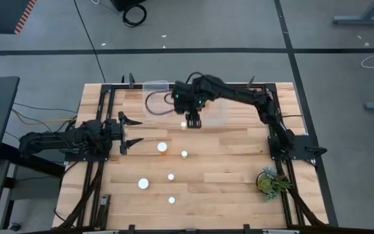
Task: Pick and place medicine bottles into bin by pill shape (circle, oval)
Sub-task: Put the large orange pill bottle into the right transparent bin
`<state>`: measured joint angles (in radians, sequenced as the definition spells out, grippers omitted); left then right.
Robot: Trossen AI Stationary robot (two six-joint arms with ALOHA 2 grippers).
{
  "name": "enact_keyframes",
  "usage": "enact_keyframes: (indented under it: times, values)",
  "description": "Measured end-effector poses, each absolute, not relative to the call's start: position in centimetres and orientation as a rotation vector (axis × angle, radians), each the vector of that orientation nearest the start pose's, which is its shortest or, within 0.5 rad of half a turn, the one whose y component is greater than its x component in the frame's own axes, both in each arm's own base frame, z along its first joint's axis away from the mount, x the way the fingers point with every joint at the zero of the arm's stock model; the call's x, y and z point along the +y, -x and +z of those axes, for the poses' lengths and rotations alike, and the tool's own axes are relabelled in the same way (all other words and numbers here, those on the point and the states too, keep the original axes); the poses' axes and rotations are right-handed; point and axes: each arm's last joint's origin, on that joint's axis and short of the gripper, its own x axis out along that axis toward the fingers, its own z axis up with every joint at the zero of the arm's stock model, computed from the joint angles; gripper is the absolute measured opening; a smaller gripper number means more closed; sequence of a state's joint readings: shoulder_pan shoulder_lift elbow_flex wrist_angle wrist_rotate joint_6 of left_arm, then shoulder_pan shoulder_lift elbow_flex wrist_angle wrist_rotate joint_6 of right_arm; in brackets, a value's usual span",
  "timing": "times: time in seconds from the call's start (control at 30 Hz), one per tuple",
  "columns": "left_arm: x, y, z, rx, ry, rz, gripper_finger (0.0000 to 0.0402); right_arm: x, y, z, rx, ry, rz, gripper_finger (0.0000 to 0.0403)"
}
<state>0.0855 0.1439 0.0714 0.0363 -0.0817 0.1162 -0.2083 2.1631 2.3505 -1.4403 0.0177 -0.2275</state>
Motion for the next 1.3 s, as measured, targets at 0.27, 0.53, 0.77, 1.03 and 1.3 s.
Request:
enact_keyframes:
  times: [0.27,0.53,0.77,1.03,1.3]
  values:
    - [1.1,-10.3,18.0,0.044,-0.116,0.165,0.0341,-14.5,-40.0,33.5,1.277,-0.024,-0.178,0.0207]
    - [1.1,-10.3,18.0,0.044,-0.116,0.165,0.0341,-18.8,-37.7,33.3,1.321,-0.163,-0.305,0.0207]
    - [1.1,-10.3,18.0,0.044,-0.116,0.165,0.0341,-19.7,-36.6,33.1,1.374,-0.213,-0.330,0.0207]
    - [1.1,-10.3,18.0,0.044,-0.116,0.165,0.0341,-19.4,-36.5,30.0,1.500,-0.264,-0.317,0.0207]
    - [1.1,-10.3,18.0,0.044,-0.116,0.165,0.0341,-18.9,-35.8,26.6,1.638,-0.316,-0.271,0.0207]
